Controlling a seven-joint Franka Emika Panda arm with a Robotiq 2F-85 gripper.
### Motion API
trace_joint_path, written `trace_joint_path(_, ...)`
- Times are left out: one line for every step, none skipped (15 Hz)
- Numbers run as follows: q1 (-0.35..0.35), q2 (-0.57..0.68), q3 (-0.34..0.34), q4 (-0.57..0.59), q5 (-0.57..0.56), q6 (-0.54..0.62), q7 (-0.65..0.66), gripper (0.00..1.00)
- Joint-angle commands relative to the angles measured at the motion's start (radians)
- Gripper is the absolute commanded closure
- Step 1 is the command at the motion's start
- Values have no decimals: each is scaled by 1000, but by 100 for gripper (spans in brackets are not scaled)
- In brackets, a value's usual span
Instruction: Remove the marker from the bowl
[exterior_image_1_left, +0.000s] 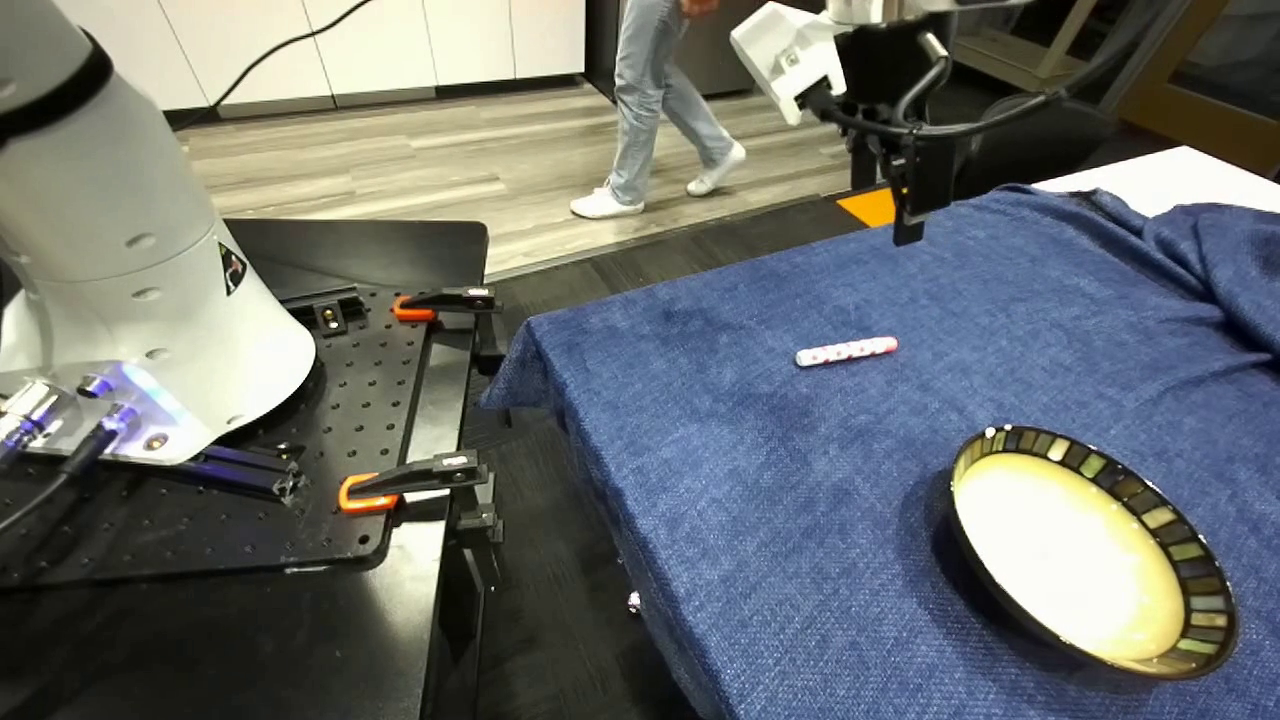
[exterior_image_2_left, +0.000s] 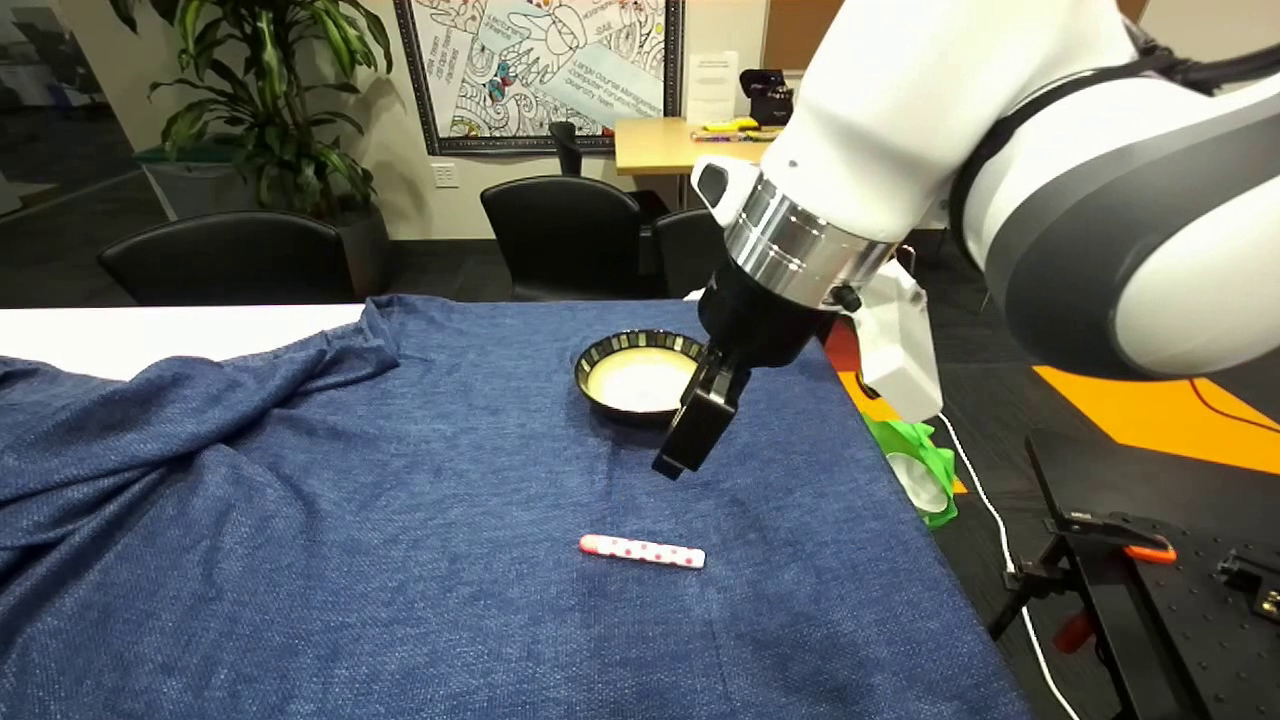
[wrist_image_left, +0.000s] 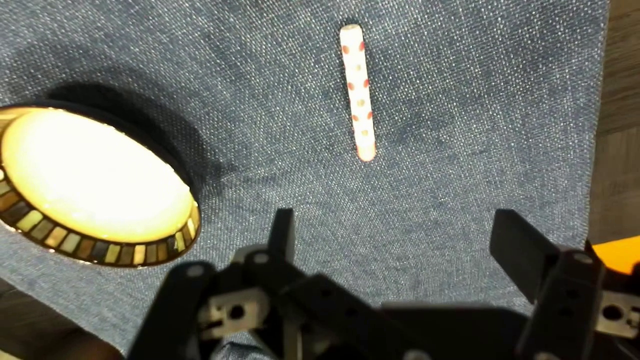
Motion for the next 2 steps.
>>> trace_joint_path(0, 4, 0, 2, 0, 0, 0, 0)
trace_joint_path(1, 10, 0, 4, 0, 0, 0, 0)
